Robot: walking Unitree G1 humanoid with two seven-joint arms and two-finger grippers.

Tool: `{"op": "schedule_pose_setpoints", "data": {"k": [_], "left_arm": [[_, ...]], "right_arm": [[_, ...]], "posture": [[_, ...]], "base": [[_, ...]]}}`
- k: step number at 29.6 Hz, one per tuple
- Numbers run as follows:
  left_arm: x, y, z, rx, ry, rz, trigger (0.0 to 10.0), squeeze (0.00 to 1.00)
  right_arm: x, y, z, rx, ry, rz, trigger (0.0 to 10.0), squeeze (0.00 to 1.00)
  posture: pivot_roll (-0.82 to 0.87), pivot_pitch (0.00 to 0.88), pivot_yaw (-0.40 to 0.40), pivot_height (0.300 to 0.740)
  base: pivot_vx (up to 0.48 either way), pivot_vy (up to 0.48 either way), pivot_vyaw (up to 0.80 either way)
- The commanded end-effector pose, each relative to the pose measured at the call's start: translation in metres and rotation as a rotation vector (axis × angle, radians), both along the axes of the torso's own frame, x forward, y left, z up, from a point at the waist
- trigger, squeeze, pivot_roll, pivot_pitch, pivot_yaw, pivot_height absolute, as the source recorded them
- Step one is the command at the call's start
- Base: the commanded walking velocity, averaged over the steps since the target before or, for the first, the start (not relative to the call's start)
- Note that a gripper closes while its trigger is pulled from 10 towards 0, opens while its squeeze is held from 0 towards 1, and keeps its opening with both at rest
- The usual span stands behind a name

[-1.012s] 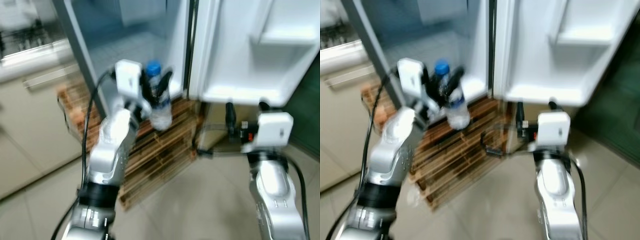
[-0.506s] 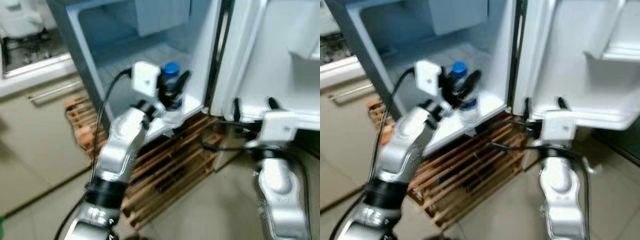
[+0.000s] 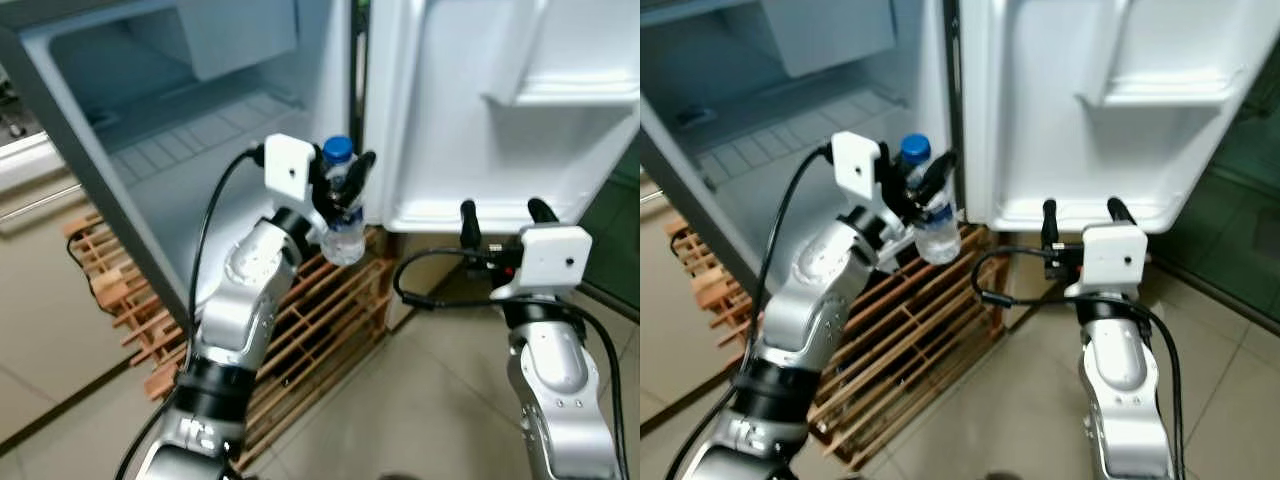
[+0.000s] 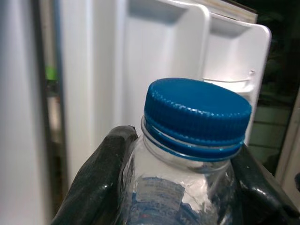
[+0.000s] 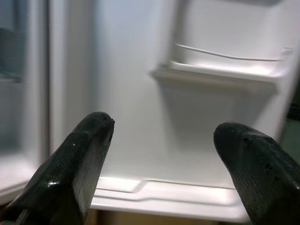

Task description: Restocking fridge

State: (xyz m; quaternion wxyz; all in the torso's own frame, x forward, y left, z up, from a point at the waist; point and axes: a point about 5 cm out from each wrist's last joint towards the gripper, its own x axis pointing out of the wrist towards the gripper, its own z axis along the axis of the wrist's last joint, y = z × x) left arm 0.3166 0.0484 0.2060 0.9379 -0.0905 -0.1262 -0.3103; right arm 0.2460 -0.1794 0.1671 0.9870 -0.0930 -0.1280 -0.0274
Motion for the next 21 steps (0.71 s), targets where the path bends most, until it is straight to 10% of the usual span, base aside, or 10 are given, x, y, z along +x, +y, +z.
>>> {"op": "schedule_pose_setpoints", "data": {"k": [1,21], "left_arm": [[0.0026,0.0062,0.0049,0.001,-0.027,0.027,10.0,0.00],[0.0101,0.0046,0.0091,-0.015,-0.051,0.053,10.0,0.00]], "right_arm": [[-0.0004,0.0030,0.0011,0.003,-0.006,0.014,10.0,0.00],[-0.0018,0.0011,-0.0002,-0.003,0.006,0.014,10.0,0.00]], "posture": [[-0.23,0.000,0.054,0.736],[-0.24,0.000,0.054,0.736]], "base": [[0.244,-0.412,0.00],[0.199,-0.268,0.00]]}}
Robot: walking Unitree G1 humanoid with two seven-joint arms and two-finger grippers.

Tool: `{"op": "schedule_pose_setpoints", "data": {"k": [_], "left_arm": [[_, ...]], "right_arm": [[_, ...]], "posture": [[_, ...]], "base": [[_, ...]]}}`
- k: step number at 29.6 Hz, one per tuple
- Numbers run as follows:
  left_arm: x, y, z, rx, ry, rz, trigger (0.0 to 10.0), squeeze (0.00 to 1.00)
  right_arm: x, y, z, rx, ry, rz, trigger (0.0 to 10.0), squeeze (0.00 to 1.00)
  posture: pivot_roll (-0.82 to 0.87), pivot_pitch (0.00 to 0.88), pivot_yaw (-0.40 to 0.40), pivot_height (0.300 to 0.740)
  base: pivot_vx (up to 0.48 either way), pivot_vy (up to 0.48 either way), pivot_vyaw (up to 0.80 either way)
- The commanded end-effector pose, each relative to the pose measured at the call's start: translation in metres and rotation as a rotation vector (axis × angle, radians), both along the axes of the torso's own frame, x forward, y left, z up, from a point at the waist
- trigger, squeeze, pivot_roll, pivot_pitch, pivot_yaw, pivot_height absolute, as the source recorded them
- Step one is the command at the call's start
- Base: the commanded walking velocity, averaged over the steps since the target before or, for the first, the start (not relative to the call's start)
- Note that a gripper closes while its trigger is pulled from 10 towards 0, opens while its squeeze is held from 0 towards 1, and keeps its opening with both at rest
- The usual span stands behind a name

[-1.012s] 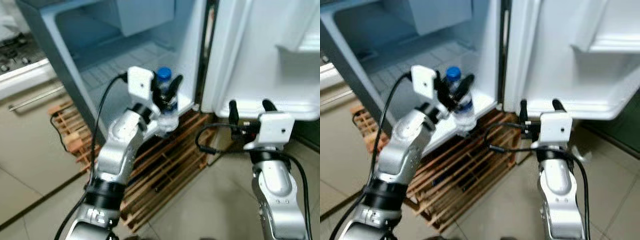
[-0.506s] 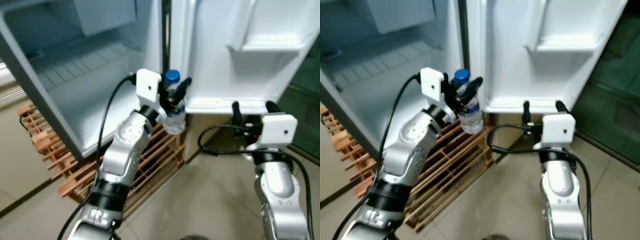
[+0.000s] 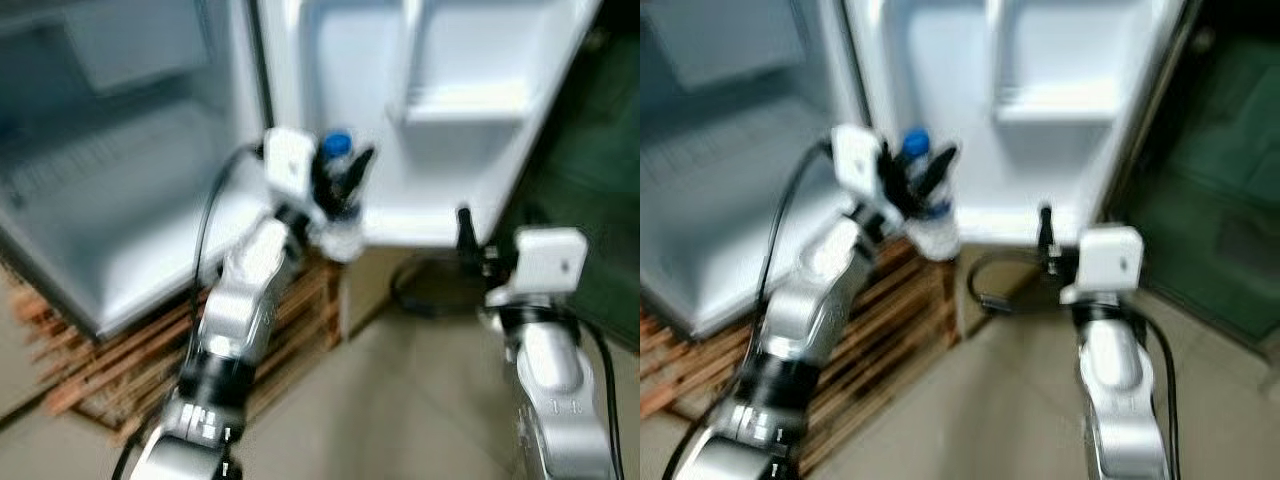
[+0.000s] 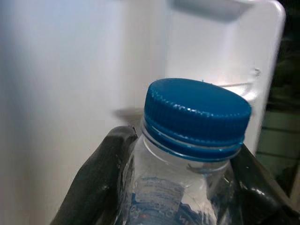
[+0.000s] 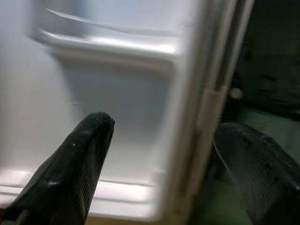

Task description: Restocking fridge

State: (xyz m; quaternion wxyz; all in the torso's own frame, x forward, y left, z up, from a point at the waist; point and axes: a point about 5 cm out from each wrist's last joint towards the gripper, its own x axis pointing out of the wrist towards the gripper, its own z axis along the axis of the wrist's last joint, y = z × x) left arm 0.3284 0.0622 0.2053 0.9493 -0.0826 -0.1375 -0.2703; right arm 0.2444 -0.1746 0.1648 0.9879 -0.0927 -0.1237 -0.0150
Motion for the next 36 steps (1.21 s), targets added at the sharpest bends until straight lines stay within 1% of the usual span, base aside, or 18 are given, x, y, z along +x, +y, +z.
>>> {"op": "schedule_pose_setpoints", "data": {"k": [1,4,13,22,26,29,34,36], "left_arm": [[-0.002,-0.009,0.010,-0.013,-0.035,-0.037,10.0,0.00],[-0.002,-0.008,0.011,-0.008,-0.046,-0.035,10.0,0.00],[-0.001,-0.006,0.014,-0.020,-0.057,-0.032,10.0,0.00],[-0.001,-0.011,0.015,-0.012,-0.060,-0.054,10.0,0.00],[-0.001,-0.019,0.016,0.015,-0.064,-0.072,10.0,0.00],[0.002,-0.022,0.017,0.028,-0.059,-0.060,10.0,0.00],[0.002,-0.023,0.020,0.000,-0.067,-0.074,10.0,0.00],[0.001,-0.024,0.021,0.006,-0.071,-0.085,10.0,0.00]], "right_arm": [[0.000,-0.004,0.002,0.000,-0.004,-0.010,10.0,0.00],[-0.001,-0.003,0.001,0.001,-0.001,-0.010,10.0,0.00],[-0.002,-0.001,-0.001,0.004,0.002,-0.009,10.0,0.00],[-0.002,0.000,-0.002,0.009,0.004,-0.006,10.0,0.00],[-0.002,0.001,-0.002,0.012,0.005,-0.003,10.0,0.00],[-0.002,0.002,-0.002,0.013,0.005,-0.004,10.0,0.00],[-0.002,0.002,-0.002,0.013,0.005,-0.007,10.0,0.00],[-0.002,0.002,-0.002,0.013,0.005,-0.007,10.0,0.00]], "posture": [[-0.24,0.000,0.054,0.736],[-0.24,0.000,0.055,0.736],[-0.24,0.000,0.062,0.736],[-0.24,0.000,0.064,0.736],[-0.24,0.000,0.068,0.736],[-0.24,0.000,0.068,0.736],[-0.24,0.000,0.071,0.736],[-0.24,0.000,0.071,0.736]], "base": [[0.000,0.000,0.00],[0.235,0.000,0.00],[0.388,0.279,0.00],[0.342,0.326,0.00],[0.463,0.000,0.00],[0.000,0.000,0.00],[0.000,0.000,0.00],[0.000,-0.424,0.00]]}}
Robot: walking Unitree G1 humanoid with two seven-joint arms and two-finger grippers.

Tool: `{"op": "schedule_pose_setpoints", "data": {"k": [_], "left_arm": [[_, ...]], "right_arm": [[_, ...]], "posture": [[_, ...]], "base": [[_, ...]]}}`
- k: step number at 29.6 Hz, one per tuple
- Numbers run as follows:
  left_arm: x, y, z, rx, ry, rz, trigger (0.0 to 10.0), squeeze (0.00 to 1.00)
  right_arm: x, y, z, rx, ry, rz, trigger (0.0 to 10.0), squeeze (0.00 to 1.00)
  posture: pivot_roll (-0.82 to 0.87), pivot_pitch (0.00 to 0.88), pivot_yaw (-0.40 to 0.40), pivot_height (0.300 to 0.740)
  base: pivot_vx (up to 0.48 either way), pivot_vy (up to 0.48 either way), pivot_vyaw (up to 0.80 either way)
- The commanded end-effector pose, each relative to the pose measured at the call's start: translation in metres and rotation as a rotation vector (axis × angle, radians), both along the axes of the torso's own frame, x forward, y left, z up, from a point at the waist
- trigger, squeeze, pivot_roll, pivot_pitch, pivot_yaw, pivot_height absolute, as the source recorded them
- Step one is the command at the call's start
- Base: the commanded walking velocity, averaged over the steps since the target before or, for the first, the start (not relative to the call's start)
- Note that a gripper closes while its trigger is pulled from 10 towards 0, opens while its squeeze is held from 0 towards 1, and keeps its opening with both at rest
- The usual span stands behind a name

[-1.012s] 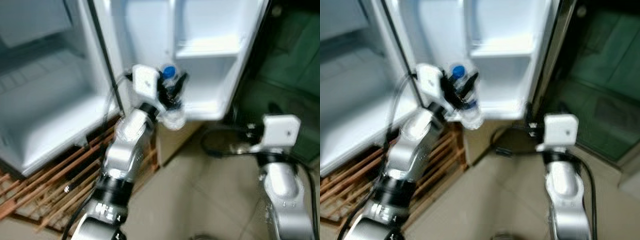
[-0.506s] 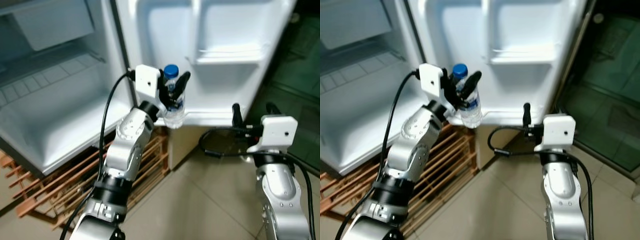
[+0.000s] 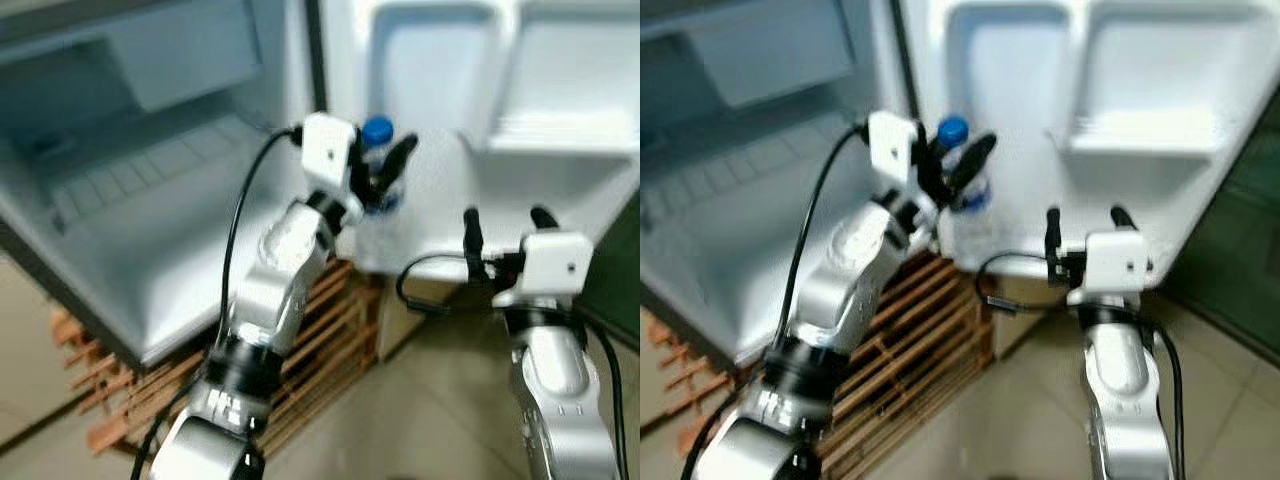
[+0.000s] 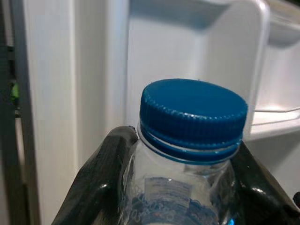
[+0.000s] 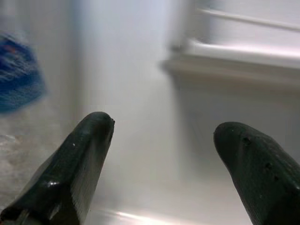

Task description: Restocking fridge

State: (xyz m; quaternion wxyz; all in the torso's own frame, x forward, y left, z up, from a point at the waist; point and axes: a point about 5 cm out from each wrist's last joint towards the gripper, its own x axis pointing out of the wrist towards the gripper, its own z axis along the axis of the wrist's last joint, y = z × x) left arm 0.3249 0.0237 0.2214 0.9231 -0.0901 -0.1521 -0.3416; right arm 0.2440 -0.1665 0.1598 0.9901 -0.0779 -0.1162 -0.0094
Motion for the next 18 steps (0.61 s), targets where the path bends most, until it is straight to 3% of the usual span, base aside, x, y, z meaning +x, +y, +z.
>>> {"op": "schedule_pose_setpoints", "data": {"k": [1,9,18], "left_arm": [[0.004,0.014,0.005,0.013,-0.031,0.061,10.0,0.00],[0.007,0.012,0.006,0.008,-0.030,0.078,10.0,0.00],[0.032,0.017,0.011,0.048,-0.029,0.164,10.0,0.00]], "right_arm": [[-0.002,-0.006,0.003,-0.016,-0.011,-0.021,10.0,0.00],[-0.002,-0.005,0.003,-0.013,-0.011,-0.017,10.0,0.00],[-0.005,-0.002,0.002,-0.011,-0.003,-0.006,10.0,0.00]], "posture": [[-0.24,0.000,0.071,0.736],[-0.24,0.000,0.073,0.736],[-0.25,0.000,0.083,0.736]], "base": [[0.000,-0.412,0.00],[0.282,-0.384,0.00],[0.000,0.000,0.00]]}}
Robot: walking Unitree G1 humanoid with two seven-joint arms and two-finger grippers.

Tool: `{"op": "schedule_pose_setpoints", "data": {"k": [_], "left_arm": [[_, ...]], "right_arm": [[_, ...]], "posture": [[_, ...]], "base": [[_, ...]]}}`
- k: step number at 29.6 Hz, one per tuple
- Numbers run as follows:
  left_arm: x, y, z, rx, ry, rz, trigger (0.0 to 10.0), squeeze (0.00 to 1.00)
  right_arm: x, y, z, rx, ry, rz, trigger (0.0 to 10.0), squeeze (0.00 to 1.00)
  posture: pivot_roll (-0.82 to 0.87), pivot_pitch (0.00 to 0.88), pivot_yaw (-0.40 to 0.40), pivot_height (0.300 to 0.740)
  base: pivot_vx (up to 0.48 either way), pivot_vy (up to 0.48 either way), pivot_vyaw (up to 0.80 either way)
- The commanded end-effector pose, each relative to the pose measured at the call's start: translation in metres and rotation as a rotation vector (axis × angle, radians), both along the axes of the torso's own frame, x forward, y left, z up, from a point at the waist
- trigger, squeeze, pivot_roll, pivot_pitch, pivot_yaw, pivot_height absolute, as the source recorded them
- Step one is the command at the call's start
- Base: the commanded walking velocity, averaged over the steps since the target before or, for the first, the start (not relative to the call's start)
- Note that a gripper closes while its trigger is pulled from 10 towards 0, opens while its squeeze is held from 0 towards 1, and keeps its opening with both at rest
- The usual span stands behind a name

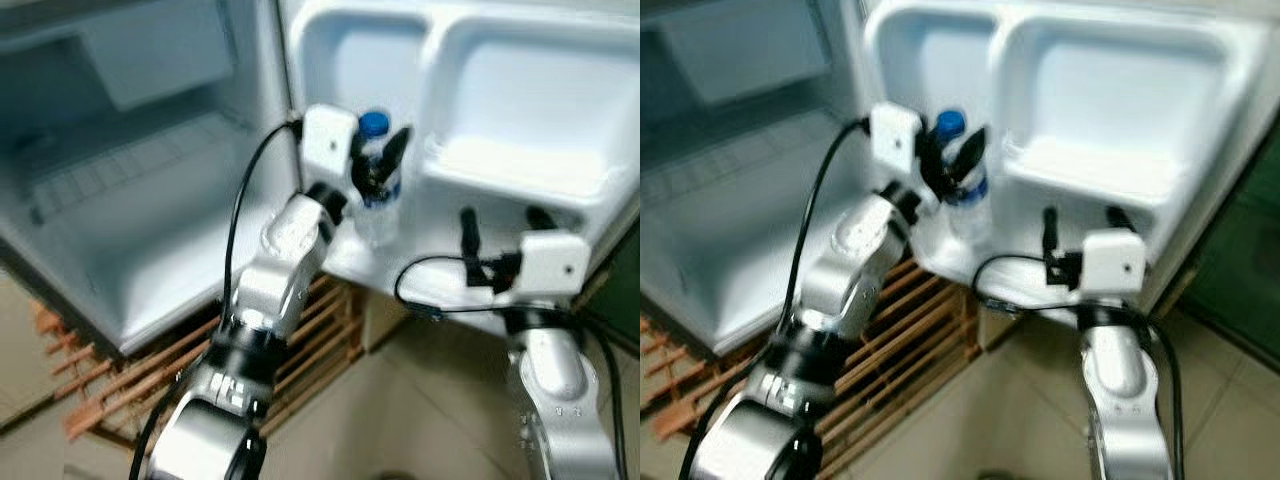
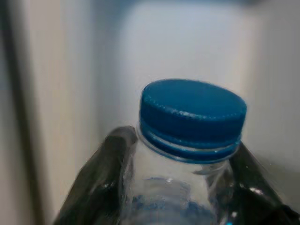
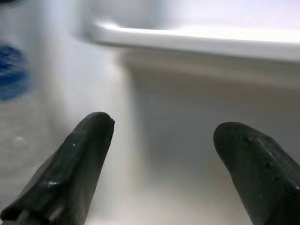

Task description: Restocking fridge

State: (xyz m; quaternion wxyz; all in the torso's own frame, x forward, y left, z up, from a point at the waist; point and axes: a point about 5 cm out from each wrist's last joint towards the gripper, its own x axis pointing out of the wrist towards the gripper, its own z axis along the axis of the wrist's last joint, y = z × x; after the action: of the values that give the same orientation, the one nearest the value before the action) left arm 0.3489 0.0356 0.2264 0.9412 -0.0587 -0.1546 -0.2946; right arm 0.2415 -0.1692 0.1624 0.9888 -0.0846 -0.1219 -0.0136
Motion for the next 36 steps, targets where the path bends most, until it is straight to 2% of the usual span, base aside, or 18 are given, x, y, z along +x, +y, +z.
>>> {"op": "schedule_pose_setpoints", "data": {"k": [1,7,13,23,30,36], "left_arm": [[0.009,0.006,0.006,0.002,-0.013,0.057,10.0,0.00],[0.023,0.008,0.001,0.000,0.005,0.092,10.0,0.00],[0.028,0.004,0.000,0.010,-0.010,0.087,10.0,0.00],[0.038,-0.005,0.010,0.015,-0.040,0.089,10.0,0.00],[0.039,-0.014,0.006,-0.017,0.007,0.086,10.0,0.00],[0.041,-0.011,-0.005,-0.055,0.069,0.126,10.0,0.00]], "right_arm": [[-0.003,0.001,-0.001,0.001,0.010,0.003,10.0,0.00],[-0.007,0.002,-0.002,0.009,0.016,-0.005,10.0,0.00],[-0.011,0.001,-0.001,0.013,0.012,-0.023,10.0,0.00],[-0.034,-0.002,0.000,0.008,0.044,0.009,10.0,0.00],[-0.045,-0.002,0.001,-0.001,0.080,0.066,10.0,0.00],[-0.046,0.003,0.002,0.004,0.096,0.096,10.0,0.00]], "posture": [[-0.25,0.000,0.083,0.736],[-0.26,0.007,0.099,0.736],[-0.27,0.020,0.110,0.736],[-0.29,0.072,0.136,0.736],[-0.31,0.094,0.148,0.736],[-0.31,0.105,0.147,0.736]], "base": [[0.000,0.000,0.00],[0.000,0.000,0.00],[0.000,0.000,0.00],[0.000,0.000,0.00],[0.000,0.000,0.00],[0.000,0.000,0.00]]}}
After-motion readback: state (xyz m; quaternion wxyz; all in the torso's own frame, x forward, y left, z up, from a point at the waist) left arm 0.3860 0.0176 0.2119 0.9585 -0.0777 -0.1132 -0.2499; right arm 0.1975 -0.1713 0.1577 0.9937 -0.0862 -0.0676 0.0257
